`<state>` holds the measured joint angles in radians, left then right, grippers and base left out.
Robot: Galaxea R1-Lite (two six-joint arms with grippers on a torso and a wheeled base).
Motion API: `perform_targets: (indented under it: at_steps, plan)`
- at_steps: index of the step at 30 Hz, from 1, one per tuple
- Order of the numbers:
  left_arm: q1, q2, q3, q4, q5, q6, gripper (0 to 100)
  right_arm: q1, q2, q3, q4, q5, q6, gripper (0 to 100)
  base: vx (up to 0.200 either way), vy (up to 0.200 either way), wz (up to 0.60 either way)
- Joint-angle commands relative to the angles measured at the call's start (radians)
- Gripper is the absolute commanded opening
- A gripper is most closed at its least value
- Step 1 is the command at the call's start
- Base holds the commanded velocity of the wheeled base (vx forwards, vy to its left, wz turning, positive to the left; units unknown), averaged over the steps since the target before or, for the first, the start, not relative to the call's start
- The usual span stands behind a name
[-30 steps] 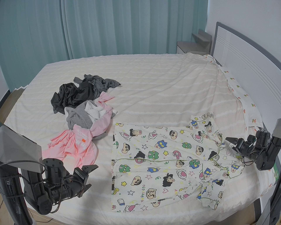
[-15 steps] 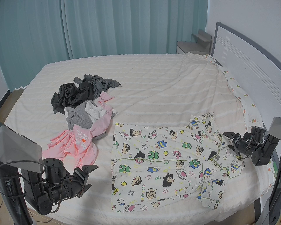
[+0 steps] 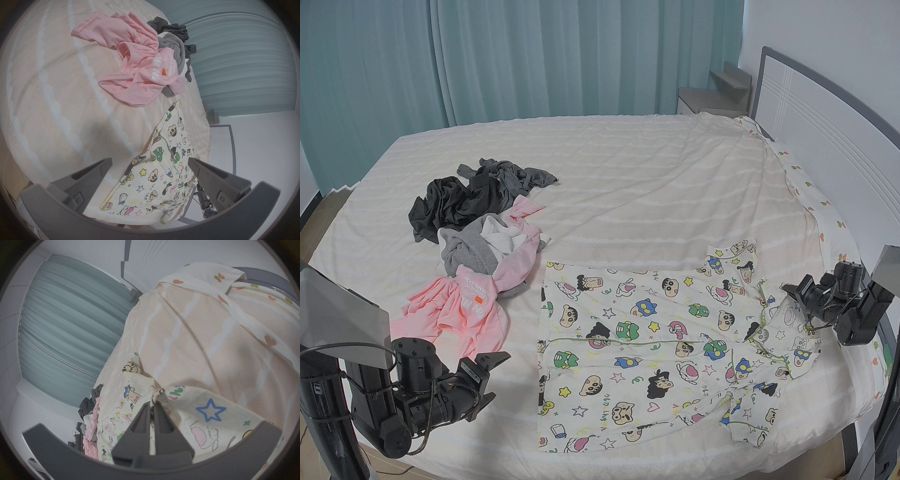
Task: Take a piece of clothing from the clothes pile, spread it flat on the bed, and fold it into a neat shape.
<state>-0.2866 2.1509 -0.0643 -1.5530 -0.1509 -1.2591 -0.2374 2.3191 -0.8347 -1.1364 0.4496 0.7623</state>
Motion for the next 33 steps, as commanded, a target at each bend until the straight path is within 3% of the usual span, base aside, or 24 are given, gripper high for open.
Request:
perform_targets:
  at_steps: [1,6,27,33]
  plan:
    - [0.0,0.001,0.0,-0.018,0.001,0.0,100,0.006,-0.023,-0.023,0.004,-0.022,-0.001,0,0.0,0.0,0.0]
    - [0.0,0.001,0.0,-0.018,0.001,0.0,100,0.017,-0.011,-0.077,0.01,-0.084,-0.006,0,0.0,0.0,0.0]
    - [0.001,0.001,0.0,-0.018,0.001,0.0,100,0.006,0.017,-0.258,0.122,-0.106,-0.008,0,0.0,0.0,0.0]
    - [0.0,0.001,0.0,-0.018,0.001,0.0,100,0.004,0.043,-0.325,0.176,-0.157,-0.008,0,0.0,0.0,0.0]
